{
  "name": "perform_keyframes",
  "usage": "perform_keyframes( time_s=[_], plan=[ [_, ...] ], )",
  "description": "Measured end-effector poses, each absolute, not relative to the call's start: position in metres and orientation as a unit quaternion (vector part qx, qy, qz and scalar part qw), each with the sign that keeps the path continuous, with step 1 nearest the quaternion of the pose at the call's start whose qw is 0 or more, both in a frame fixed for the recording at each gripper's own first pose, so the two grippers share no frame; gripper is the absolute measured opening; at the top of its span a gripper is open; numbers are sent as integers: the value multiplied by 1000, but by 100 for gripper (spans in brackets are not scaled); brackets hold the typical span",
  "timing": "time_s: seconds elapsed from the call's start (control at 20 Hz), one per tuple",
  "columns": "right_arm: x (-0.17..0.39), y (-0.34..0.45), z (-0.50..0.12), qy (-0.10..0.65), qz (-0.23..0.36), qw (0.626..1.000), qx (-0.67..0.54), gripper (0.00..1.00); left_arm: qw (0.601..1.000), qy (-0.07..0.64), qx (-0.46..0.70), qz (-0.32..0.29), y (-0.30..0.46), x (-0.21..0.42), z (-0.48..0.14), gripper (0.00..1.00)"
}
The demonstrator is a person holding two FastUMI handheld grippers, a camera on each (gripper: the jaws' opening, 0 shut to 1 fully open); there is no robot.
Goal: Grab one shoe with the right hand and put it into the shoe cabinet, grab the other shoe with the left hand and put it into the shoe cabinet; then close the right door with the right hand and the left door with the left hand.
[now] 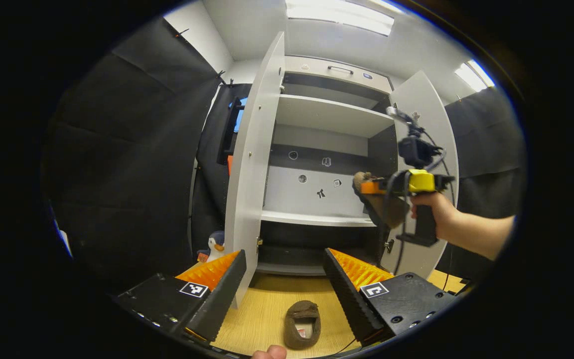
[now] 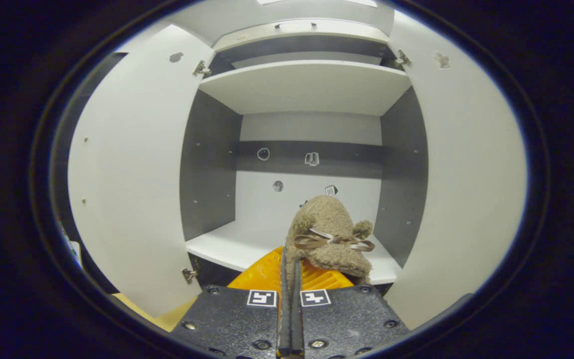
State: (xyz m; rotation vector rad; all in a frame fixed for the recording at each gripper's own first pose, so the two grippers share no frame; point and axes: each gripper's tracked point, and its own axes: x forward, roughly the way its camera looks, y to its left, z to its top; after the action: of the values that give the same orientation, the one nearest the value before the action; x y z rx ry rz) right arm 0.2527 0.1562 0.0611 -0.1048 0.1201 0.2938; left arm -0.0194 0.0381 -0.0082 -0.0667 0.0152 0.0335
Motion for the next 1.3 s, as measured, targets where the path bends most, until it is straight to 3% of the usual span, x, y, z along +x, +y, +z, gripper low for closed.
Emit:
perform_keyframes(
  time_s=[0.15,0.2,0.4,0.45,0.5,0.85,1.15,1.25,1.3],
  plan=[
    [307,159,52,97,119,984,-86,4,999,7,-37,19,39,-20,-8,99],
    [323,162,47,109,113,983,-95,4,999,5,-36,19,39,-20,-6,95],
    [370,161,20,181,95,971,-120,4,999,4,-35,23,41,-21,-6,95],
    [381,160,14,192,88,970,-123,4,999,6,-35,24,42,-21,-6,99],
    [388,159,6,208,80,966,-128,4,999,10,-35,26,44,-21,-9,95],
    [406,157,-18,244,61,959,-132,5,998,15,-31,46,57,-21,-11,95],
    [410,156,-21,251,56,955,-151,11,998,14,-36,46,57,-18,-8,99],
    [409,155,-20,251,54,954,-152,21,998,9,-37,44,55,-19,-6,99],
    [409,154,-20,253,54,954,-153,17,998,8,-37,43,55,-19,-6,99]
  ],
)
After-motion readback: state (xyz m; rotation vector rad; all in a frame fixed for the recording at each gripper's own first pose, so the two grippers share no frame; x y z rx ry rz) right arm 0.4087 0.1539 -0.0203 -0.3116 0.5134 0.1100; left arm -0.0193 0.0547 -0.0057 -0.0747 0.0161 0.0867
